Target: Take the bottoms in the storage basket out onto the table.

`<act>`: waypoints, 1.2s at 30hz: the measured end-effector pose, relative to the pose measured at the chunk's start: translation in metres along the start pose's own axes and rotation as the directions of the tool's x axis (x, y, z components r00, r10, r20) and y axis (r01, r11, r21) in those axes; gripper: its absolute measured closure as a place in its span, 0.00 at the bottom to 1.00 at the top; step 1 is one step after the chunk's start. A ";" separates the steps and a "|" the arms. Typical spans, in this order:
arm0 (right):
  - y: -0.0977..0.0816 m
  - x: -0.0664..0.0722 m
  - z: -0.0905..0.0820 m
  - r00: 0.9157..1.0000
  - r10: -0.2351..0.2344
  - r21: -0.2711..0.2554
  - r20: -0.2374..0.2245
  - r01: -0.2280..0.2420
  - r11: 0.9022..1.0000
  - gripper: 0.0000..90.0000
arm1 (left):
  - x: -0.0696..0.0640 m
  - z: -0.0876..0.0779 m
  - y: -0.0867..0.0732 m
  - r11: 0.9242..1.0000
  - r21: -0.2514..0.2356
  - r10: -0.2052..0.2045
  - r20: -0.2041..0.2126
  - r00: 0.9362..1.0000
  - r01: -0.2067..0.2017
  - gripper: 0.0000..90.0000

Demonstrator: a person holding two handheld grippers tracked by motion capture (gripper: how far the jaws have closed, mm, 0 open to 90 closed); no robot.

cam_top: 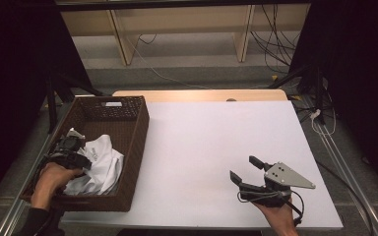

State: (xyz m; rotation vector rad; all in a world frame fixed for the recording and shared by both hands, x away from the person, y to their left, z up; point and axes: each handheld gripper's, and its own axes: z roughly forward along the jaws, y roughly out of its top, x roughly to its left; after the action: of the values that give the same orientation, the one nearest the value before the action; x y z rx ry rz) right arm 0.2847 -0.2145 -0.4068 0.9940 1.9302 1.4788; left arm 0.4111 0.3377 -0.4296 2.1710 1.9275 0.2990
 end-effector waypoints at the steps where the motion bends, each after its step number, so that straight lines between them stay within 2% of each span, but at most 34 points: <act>1: 0.000 0.000 0.000 1.000 0.000 0.000 0.000 0.000 1.000 0.26 | 0.001 0.001 0.000 1.000 0.006 -0.008 -0.013 1.000 0.008 0.66; 3: 0.000 0.000 0.000 1.000 -0.002 0.002 0.000 0.002 1.000 0.26 | 0.003 0.002 0.000 1.000 0.010 -0.023 -0.021 1.000 0.023 0.55; 4: 0.000 0.000 0.000 1.000 -0.003 -0.002 -0.001 0.003 1.000 0.26 | 0.004 0.003 0.000 0.999 0.018 -0.031 -0.023 0.999 0.032 0.45; 5: 0.000 0.000 0.000 1.000 -0.003 -0.002 -0.001 0.003 1.000 0.26 | 0.005 0.003 0.000 0.999 0.026 -0.037 -0.026 0.999 0.038 0.45; 7: 0.000 0.000 0.000 1.000 -0.004 0.003 0.001 0.004 1.000 0.26 | 0.007 0.005 0.000 0.997 0.051 -0.048 -0.044 0.998 0.051 0.36; 10: 0.000 0.001 0.001 1.000 -0.005 0.002 -0.003 0.005 1.000 0.26 | 0.008 0.007 0.001 0.996 0.053 -0.060 -0.072 0.996 0.064 0.24; 13: 0.000 0.001 0.001 1.000 -0.006 0.005 -0.003 0.006 1.000 0.26 | 0.009 0.010 0.002 0.996 0.062 -0.063 -0.070 0.996 0.068 0.21; 15: 0.000 0.000 0.000 1.000 -0.006 0.009 -0.001 0.006 1.000 0.26 | 0.010 0.015 0.002 0.994 0.086 -0.060 -0.063 0.996 0.066 0.18; 23: -0.001 0.001 0.002 1.000 -0.007 0.006 -0.005 0.007 1.000 0.27 | 0.010 0.031 0.005 0.986 0.159 -0.035 -0.051 0.998 0.043 0.15; 30: -0.001 0.001 0.002 1.000 -0.009 0.008 -0.004 0.009 1.000 0.27 | 0.009 0.038 0.007 0.984 0.173 -0.033 -0.048 0.998 0.041 0.10; 36: -0.001 0.001 0.002 1.000 -0.013 0.009 -0.003 0.013 1.000 0.27 | 0.011 0.033 0.006 0.989 0.148 -0.020 -0.058 0.998 0.028 0.28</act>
State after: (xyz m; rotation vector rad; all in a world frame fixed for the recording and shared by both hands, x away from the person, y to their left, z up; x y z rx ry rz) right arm 0.2850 -0.2124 -0.4085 0.9815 1.9438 1.4662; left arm 0.4275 0.3474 -0.4594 2.2520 2.0665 0.2203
